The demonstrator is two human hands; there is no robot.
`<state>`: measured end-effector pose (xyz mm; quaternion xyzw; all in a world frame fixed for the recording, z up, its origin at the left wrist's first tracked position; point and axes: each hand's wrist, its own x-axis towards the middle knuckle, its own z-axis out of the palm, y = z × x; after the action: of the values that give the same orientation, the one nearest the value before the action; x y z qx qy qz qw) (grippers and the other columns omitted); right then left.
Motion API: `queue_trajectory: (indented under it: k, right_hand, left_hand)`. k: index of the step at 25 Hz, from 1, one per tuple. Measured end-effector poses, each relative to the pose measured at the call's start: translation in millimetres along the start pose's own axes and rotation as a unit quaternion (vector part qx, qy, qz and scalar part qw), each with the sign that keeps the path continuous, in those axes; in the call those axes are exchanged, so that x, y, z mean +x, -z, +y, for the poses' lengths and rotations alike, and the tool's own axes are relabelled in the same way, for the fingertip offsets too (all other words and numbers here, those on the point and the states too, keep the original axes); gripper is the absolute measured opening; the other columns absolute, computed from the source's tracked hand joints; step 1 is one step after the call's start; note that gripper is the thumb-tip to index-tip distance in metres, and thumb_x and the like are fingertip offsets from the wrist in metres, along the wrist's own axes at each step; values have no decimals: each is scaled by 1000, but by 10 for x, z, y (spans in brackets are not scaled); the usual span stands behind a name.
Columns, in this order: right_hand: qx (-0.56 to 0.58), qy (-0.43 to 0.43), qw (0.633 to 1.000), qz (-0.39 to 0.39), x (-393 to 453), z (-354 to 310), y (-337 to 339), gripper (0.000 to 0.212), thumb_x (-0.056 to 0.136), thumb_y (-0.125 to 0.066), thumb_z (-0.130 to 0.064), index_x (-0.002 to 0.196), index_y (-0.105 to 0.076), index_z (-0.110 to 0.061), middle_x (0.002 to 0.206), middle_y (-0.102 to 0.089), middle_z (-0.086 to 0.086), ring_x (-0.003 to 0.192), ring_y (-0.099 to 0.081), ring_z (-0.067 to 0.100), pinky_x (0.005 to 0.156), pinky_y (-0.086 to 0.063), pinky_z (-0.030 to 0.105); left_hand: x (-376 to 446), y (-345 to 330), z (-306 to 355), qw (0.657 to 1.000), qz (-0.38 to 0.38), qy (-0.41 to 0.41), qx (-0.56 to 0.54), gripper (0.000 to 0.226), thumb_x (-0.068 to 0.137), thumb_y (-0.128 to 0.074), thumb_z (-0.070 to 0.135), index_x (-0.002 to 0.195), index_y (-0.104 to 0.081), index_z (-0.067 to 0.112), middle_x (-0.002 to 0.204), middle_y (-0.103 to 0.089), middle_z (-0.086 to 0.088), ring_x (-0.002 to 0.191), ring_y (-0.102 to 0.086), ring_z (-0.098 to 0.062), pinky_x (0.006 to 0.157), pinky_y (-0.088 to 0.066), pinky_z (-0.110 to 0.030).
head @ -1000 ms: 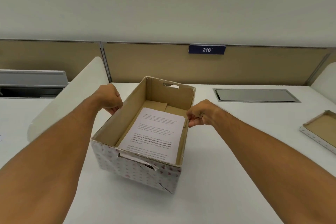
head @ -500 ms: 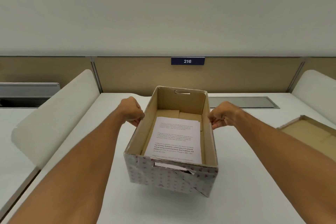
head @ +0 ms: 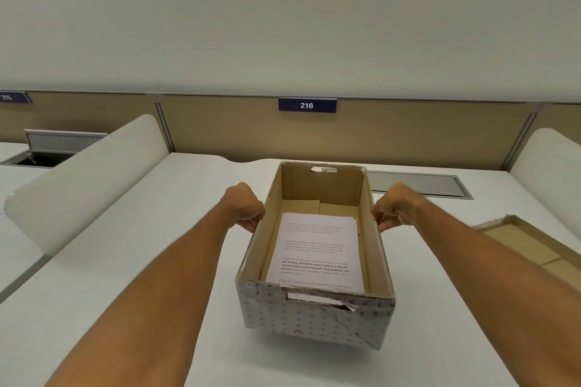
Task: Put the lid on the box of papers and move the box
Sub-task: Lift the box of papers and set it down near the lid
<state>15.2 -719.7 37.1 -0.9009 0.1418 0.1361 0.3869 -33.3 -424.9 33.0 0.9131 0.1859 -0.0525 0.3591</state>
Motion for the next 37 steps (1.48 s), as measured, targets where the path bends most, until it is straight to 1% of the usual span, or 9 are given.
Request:
queue_trajectory:
  k: [7,17,23,25,27,30,32,34,37]
  right_hand:
    - [12,19,1000,8,190,203,67,10,83,-71,1,76,-67,6,72,-70,20,56,-72,27,61,-63,35]
    - [14,-4,1000,-9,177,228,46,10,85,-71,-3,86,-68,6,81,-71,20,63,-72,28,61,-61,32]
    - [46,19,998,48,53,346,-10,16,87,-68,-4,99,-64,6,78,-68,15,62,-70,26,56,-59,31]
    - [44,55,994,83,-37,395,-22,16,86,-67,-8,92,-64,6,82,-69,20,69,-70,30,67,-62,40]
    - [-5,116,984,133,-153,462,-30,24,87,-64,-17,85,-66,6,83,-69,23,78,-69,36,82,-59,48]
    - [-123,172,961,177,-399,617,-69,49,89,-61,-38,124,-60,-3,124,-65,17,114,-61,34,95,-49,43]
    - [-206,185,944,177,-514,763,-94,63,90,-56,-48,139,-47,-9,141,-53,15,128,-50,32,102,-44,44]
    - [-268,181,927,188,-587,931,-96,74,89,-51,-56,146,-37,-11,150,-42,16,136,-40,33,107,-39,46]
    - [-320,165,909,210,-709,1211,-14,84,87,-45,-64,152,-25,-14,158,-27,17,145,-26,36,114,-28,49]
  left_hand:
    - [-13,-192,183,1000,3,23,15,17,85,-70,7,95,-71,-7,93,-75,-21,76,-76,-30,78,-62,-41]
    - [-10,-200,156,998,-18,54,7,16,88,-65,3,96,-71,-9,94,-75,-23,80,-76,-32,81,-61,-42]
    - [72,-155,67,997,-42,39,45,19,87,-68,10,97,-70,-6,95,-75,-19,77,-75,-27,77,-62,-38]
    - [99,-145,62,993,-37,7,116,20,86,-69,16,97,-67,-1,93,-74,-15,78,-74,-26,75,-62,-38]
    - [86,-162,109,974,25,-55,217,22,82,-67,25,92,-65,6,86,-71,-10,76,-71,-24,72,-61,-37]
    - [-7,-348,266,951,113,-181,222,34,76,-60,48,87,-61,16,77,-64,-2,70,-63,-20,64,-51,-31]
    - [-123,-577,406,940,128,-248,197,48,73,-54,60,97,-59,18,92,-65,-3,80,-60,-20,69,-50,-35]
    - [-248,-850,549,919,127,-303,219,67,72,-48,67,116,-57,17,113,-60,-7,97,-57,-25,78,-48,-41]
    - [-472,-1255,745,897,95,-354,249,90,72,-38,74,141,-40,16,137,-50,-15,121,-48,-32,94,-42,-47]
